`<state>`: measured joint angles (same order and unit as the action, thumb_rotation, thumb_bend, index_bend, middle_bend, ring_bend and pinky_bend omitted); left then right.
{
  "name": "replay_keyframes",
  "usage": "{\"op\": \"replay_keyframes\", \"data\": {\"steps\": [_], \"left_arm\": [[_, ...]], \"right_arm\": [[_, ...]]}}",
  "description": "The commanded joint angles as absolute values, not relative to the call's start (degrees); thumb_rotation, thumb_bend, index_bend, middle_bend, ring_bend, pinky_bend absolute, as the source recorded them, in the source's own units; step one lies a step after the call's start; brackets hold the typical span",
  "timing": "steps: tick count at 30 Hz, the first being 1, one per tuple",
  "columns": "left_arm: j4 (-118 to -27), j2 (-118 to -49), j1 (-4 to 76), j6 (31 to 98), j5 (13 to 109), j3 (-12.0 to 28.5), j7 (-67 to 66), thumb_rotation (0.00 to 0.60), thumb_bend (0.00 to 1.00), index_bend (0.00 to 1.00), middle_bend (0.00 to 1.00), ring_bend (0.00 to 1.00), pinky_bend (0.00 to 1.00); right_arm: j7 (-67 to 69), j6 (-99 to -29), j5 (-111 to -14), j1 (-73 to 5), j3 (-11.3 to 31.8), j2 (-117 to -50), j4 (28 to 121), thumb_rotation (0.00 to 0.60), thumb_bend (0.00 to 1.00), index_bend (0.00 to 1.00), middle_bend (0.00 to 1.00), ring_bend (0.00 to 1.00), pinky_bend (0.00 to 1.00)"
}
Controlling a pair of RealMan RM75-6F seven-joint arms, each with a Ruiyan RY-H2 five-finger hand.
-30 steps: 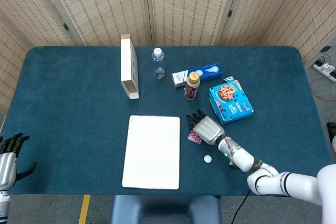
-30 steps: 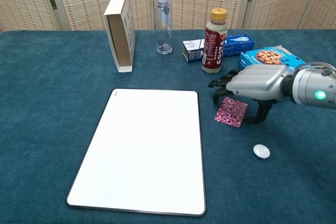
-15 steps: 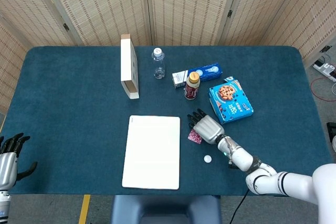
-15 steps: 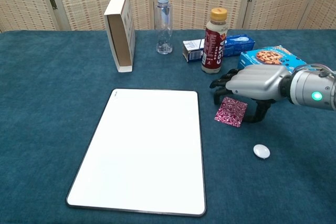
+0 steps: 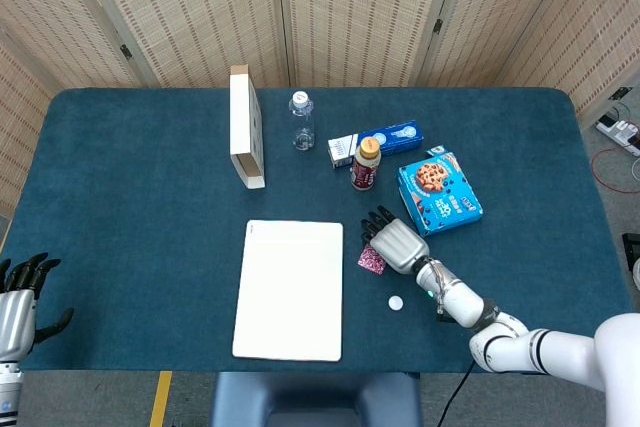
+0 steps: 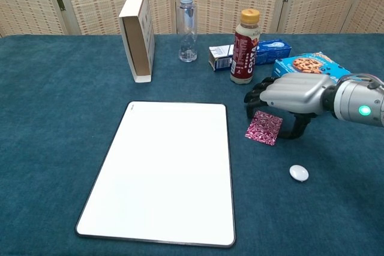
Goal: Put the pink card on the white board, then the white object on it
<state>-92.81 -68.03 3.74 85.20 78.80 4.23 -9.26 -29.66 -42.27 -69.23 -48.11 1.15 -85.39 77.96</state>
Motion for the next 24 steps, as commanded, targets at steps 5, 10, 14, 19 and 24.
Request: {"op": "replay_keyframes", "data": {"steps": [5, 10, 14, 19, 24], "left_arm": [[-92.78, -68.08, 3.75, 85.17, 78.88, 4.22, -9.22, 0.6, 0.29, 0.23, 0.18, 0.17, 0.0], [-92.7, -68.1, 3.72, 85.12, 78.82, 4.22, -9.14, 0.6, 0.29, 0.23, 0.18, 0.17, 0.0], [-92.58, -68.17, 3.71, 85.1, 78.87, 4.19, -9.07, 0.6, 0.29, 0.23, 0.18, 0.17, 0.0], [-92.7, -68.05, 3.73, 84.78, 78.7, 4.1, -9.14, 0.6, 0.29, 0.22, 0.18, 0.17, 0.0], [-92.96, -67.83, 3.73, 84.54, 78.54, 4.04, -9.36, 0.6, 0.29, 0.22, 0.18, 0.17, 0.0]], "right_arm": [[-29.53, -42.86, -69.58, -47.87, 0.93, -85.41, 78.04, 0.6, 0.37, 0.38, 0.13, 0.01, 0.0], [-29.49, -43.12, -69.61, -47.76, 0.89, -85.47, 77.97, 0.6, 0.37, 0.39, 0.13, 0.01, 0.0], [-29.33, -43.6, -69.85, -47.65, 0.99, -85.49, 78.07, 0.6, 0.36, 0.4, 0.14, 0.01, 0.0], [-29.3, -43.9, -70.04, -47.59, 1.04, -85.48, 78.05, 0.6, 0.37, 0.41, 0.15, 0.02, 0.0], [-29.05, -45.1, -71.08, -47.49, 1.37, -84.9, 79.32, 0.6, 0.37, 0.41, 0.15, 0.02, 0.0]]}}
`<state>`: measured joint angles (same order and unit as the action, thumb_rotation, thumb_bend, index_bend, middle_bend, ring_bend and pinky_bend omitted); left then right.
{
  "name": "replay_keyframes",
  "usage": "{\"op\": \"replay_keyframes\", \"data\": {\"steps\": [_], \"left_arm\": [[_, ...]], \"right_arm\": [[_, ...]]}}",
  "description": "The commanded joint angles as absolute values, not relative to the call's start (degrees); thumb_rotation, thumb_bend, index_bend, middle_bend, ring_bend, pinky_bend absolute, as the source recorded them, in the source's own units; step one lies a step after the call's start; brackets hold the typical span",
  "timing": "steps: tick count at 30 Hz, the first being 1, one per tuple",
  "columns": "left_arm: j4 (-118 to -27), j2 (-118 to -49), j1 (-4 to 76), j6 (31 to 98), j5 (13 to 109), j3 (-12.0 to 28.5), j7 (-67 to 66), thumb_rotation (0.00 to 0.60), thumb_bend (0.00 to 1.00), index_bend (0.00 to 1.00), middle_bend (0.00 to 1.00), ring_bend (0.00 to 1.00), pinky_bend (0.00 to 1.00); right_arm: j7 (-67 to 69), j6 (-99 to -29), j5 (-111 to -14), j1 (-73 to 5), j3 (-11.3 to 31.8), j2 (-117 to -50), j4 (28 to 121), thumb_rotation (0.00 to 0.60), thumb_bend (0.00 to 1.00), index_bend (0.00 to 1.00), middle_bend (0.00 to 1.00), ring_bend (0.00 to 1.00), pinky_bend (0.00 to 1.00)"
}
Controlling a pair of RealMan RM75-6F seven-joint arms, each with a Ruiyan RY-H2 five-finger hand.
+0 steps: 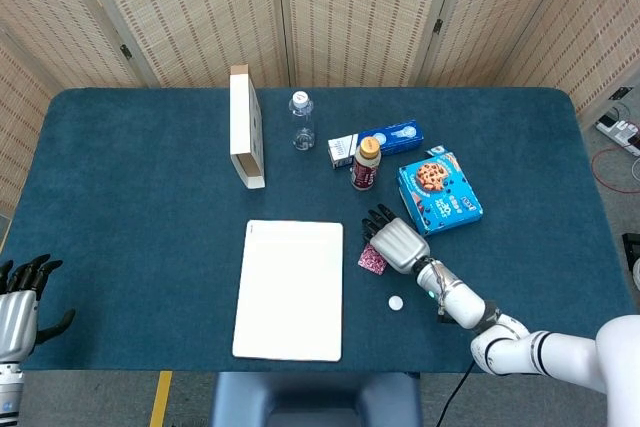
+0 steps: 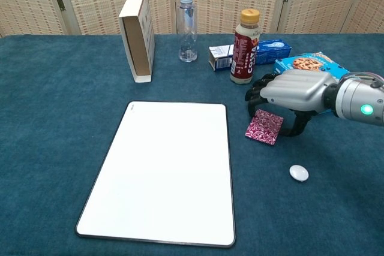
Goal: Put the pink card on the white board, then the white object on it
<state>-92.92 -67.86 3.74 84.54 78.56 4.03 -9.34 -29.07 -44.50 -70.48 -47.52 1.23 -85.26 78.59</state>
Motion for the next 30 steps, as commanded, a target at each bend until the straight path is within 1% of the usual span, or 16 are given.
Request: {"op": "replay_keyframes", "data": {"steps": [1, 5, 9, 18, 19, 21, 25, 27, 30], "left_arm": [[-93.0, -67.8, 3.72, 84.56, 78.53, 4.04, -9.4, 0.6, 0.29, 0.22, 0.18, 0.17, 0.0], [-93.3, -67.62, 3.78, 84.67, 78.57, 4.16, -9.63, 0.6, 0.29, 0.22, 0.18, 0.17, 0.0], [-93.63, -67.52, 3.76, 84.91, 78.81, 4.16, -9.79, 0.6, 0.29, 0.22, 0.18, 0.17, 0.0], [-94.22, -67.05, 3.56, 85.48, 79.11, 4.19, -9.88, 0.6, 0.29, 0.22, 0.18, 0.17, 0.0], [-94.2, -67.04, 3.51, 85.52, 79.08, 4.18, -9.85, 0.6, 0.29, 0.22, 0.18, 0.17, 0.0], [-94.14, -67.04, 3.43, 85.51, 78.96, 4.13, -9.81, 0.6, 0.29, 0.22, 0.18, 0.17, 0.0], [-94.06, -66.88, 3.22, 85.5, 78.73, 4.06, -9.54, 0.6, 0.29, 0.22, 0.18, 0.17, 0.0], [-93.96, -66.84, 3.1, 85.61, 78.6, 4.1, -9.37, 0.6, 0.29, 0.22, 0.18, 0.17, 0.0], [-93.91, -66.8, 3.19, 85.38, 78.71, 4.0, -9.43, 0.6, 0.29, 0.22, 0.18, 0.17, 0.0]], "right_arm": [[-29.04, -45.46, -71.48, -47.49, 1.45, -84.67, 79.88, 0.6, 0.37, 0.41, 0.15, 0.02, 0.0], [-29.17, -46.44, -73.27, -48.09, 2.12, -83.84, 82.92, 0.6, 0.37, 0.41, 0.15, 0.02, 0.0], [-30.1, -45.8, -73.78, -49.57, 3.12, -84.51, 84.79, 0.6, 0.37, 0.41, 0.15, 0.02, 0.0], [-34.04, -41.38, -70.56, -55.19, 6.22, -90.39, 83.45, 0.6, 0.36, 0.4, 0.14, 0.01, 0.0], [-34.52, -41.09, -70.09, -55.71, 6.47, -90.99, 83.11, 0.6, 0.36, 0.37, 0.14, 0.01, 0.0], [-35.52, -40.65, -68.84, -56.72, 6.99, -92.21, 82.45, 0.6, 0.37, 0.29, 0.12, 0.01, 0.0], [-36.85, -40.56, -67.2, -57.74, 7.21, -92.62, 82.95, 0.6, 0.37, 0.05, 0.09, 0.0, 0.0], [-36.84, -41.21, -66.95, -57.48, 6.87, -91.98, 84.01, 0.6, 0.37, 0.0, 0.09, 0.0, 0.0], [-36.06, -42.92, -67.67, -56.42, 6.08, -90.43, 86.04, 0.6, 0.37, 0.0, 0.09, 0.0, 0.0]]}}
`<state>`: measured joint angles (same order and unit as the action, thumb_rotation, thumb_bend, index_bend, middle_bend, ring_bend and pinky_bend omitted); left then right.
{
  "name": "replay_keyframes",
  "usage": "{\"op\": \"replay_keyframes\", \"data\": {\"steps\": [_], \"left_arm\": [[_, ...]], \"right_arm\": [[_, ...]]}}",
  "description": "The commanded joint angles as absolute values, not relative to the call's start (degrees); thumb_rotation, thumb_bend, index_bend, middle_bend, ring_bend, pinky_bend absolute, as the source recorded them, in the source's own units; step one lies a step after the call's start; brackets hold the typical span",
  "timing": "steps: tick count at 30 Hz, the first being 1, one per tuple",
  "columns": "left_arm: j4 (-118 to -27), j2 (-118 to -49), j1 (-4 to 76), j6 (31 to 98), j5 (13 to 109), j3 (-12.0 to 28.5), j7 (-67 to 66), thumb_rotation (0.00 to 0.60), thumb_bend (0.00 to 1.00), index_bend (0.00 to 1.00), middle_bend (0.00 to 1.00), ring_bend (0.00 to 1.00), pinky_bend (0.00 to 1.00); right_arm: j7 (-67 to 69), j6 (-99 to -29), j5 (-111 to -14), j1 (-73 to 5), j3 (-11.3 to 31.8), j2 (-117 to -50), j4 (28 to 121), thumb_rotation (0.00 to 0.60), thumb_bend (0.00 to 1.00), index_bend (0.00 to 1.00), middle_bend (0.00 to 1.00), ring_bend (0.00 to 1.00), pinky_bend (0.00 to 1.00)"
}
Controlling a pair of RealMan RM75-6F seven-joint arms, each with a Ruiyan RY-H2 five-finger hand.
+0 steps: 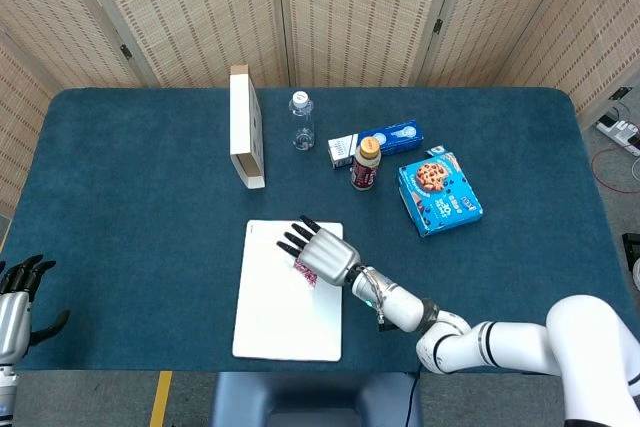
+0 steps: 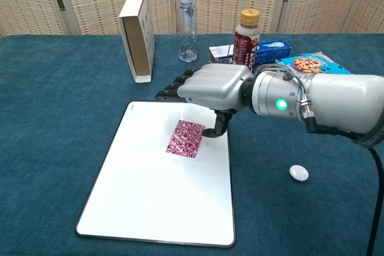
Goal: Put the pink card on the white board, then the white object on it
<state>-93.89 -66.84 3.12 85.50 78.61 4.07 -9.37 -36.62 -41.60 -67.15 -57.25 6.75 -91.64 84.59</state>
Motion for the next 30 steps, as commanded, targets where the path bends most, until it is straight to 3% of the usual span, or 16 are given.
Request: {"op": "replay_keyframes", "data": {"steps": [1, 3, 8, 17, 30], "left_arm": [[-93.97, -66.77, 3.26, 85.31, 78.81, 3.99, -9.51, 0.6, 0.29, 0.22, 0.18, 0.17, 0.0], [-94.18, -66.75, 3.36, 85.34, 79.09, 3.99, -9.63, 0.6, 0.29, 0.22, 0.18, 0.17, 0.0], [-94.15, -66.87, 3.51, 85.31, 79.48, 3.95, -9.61, 0.6, 0.29, 0.22, 0.18, 0.17, 0.0], [-95.58, -66.89, 4.23, 85.14, 80.82, 3.84, -10.78, 0.6, 0.29, 0.22, 0.18, 0.17, 0.0], [-96.88, -66.58, 4.38, 85.32, 81.09, 3.8, -11.53, 0.6, 0.29, 0.23, 0.18, 0.17, 0.0]], "right_arm": [[-35.9, -43.51, -68.05, -55.99, 5.7, -89.8, 86.73, 0.6, 0.37, 0.0, 0.09, 0.0, 0.0], [-35.52, -45.15, -69.39, -54.74, 4.55, -87.92, 88.95, 0.6, 0.37, 0.01, 0.09, 0.0, 0.0], [-32.07, -51.14, -74.54, -49.54, 0.56, -82.0, 94.1, 0.6, 0.36, 0.16, 0.1, 0.01, 0.0], [-27.08, -58.17, -84.59, -41.56, -7.71, -75.95, 95.89, 0.6, 0.37, 0.28, 0.13, 0.02, 0.0], [-24.11, -60.62, -90.51, -35.85, -11.16, -76.38, 90.42, 0.6, 0.36, 0.3, 0.13, 0.02, 0.0]]}}
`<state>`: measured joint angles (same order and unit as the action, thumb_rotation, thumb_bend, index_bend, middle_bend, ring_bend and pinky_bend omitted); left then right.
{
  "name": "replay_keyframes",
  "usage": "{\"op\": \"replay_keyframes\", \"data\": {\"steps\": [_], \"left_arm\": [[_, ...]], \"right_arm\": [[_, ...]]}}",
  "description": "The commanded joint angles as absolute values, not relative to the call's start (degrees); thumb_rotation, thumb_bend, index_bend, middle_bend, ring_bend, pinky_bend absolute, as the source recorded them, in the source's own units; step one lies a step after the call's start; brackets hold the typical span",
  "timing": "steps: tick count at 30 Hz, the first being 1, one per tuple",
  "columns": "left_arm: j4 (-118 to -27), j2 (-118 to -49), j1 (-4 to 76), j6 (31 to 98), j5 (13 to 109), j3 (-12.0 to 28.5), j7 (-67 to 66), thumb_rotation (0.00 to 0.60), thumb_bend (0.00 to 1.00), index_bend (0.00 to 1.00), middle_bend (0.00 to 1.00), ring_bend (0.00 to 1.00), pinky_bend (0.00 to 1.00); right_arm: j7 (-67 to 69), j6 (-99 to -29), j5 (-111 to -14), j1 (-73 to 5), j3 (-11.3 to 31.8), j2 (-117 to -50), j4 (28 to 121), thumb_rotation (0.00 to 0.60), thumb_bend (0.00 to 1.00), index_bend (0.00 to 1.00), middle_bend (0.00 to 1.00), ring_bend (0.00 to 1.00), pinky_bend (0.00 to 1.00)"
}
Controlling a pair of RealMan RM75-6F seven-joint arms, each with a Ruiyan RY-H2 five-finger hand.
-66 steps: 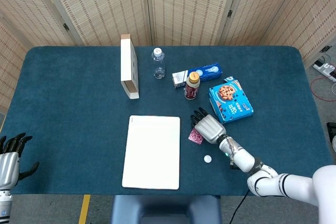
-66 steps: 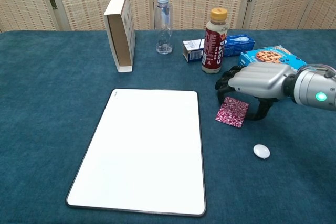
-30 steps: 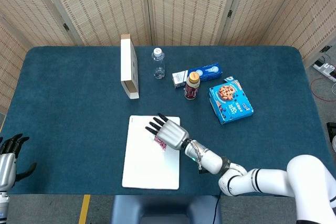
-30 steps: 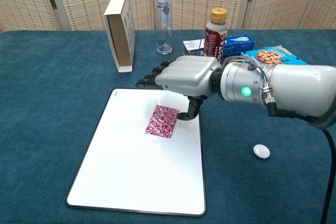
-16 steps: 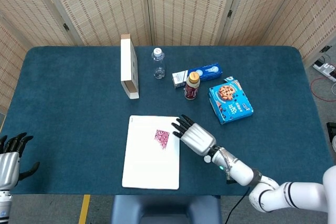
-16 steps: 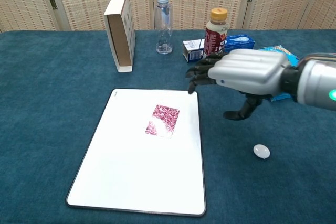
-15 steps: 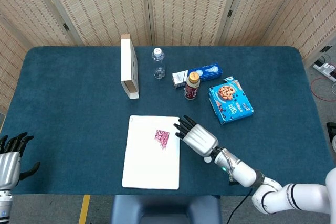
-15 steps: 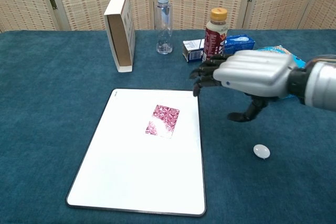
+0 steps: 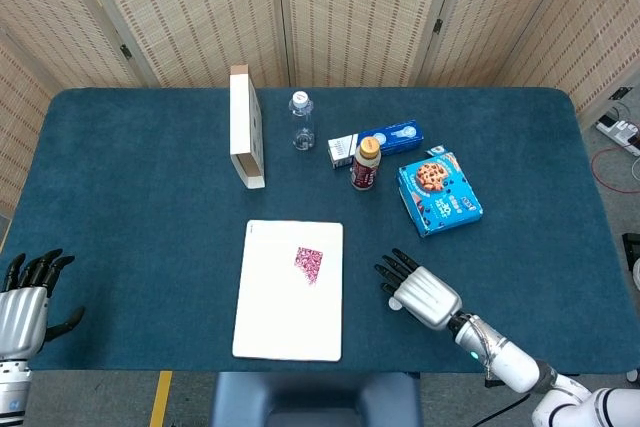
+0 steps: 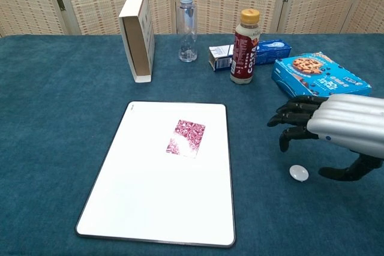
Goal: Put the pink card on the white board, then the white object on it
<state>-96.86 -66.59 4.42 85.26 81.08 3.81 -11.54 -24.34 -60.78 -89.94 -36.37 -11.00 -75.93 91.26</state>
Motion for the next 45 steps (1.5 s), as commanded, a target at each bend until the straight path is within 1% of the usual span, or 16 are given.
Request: {"op": "replay_keyframes", "data": {"steps": [1, 10, 29, 38, 45], "left_arm": [[-96.9, -66.57, 4.35, 85.36, 81.07, 3.79, -11.51, 0.6, 0.29, 0.23, 0.18, 0.17, 0.0], [-96.81, -66.42, 4.18, 85.51, 80.9, 3.73, -11.15, 0.6, 0.29, 0.23, 0.18, 0.17, 0.0], [-95.36, -66.99, 4.19, 84.92, 80.52, 3.5, -10.37, 0.6, 0.29, 0.22, 0.18, 0.17, 0.0], [-94.82, -67.09, 4.07, 84.93, 80.53, 3.4, -9.74, 0.6, 0.29, 0.22, 0.18, 0.17, 0.0], [-94.6, -67.2, 4.12, 84.84, 80.6, 3.4, -9.6, 0.6, 0.29, 0.22, 0.18, 0.17, 0.0]], "right_arm": [[-24.04, -60.51, -90.64, -35.68, -11.11, -76.62, 90.04, 0.6, 0.36, 0.3, 0.13, 0.02, 0.0], [-23.53, -57.99, -91.07, -35.35, -9.87, -78.89, 87.67, 0.6, 0.36, 0.32, 0.14, 0.02, 0.0], [-24.02, -55.57, -90.99, -34.92, -7.27, -81.61, 85.19, 0.6, 0.37, 0.36, 0.16, 0.03, 0.0], [-24.46, -55.22, -90.96, -34.65, -6.62, -81.53, 85.49, 0.6, 0.37, 0.42, 0.19, 0.04, 0.0], [-24.78, -55.37, -91.06, -34.34, -6.26, -81.02, 86.13, 0.6, 0.37, 0.44, 0.2, 0.05, 0.0]]}}
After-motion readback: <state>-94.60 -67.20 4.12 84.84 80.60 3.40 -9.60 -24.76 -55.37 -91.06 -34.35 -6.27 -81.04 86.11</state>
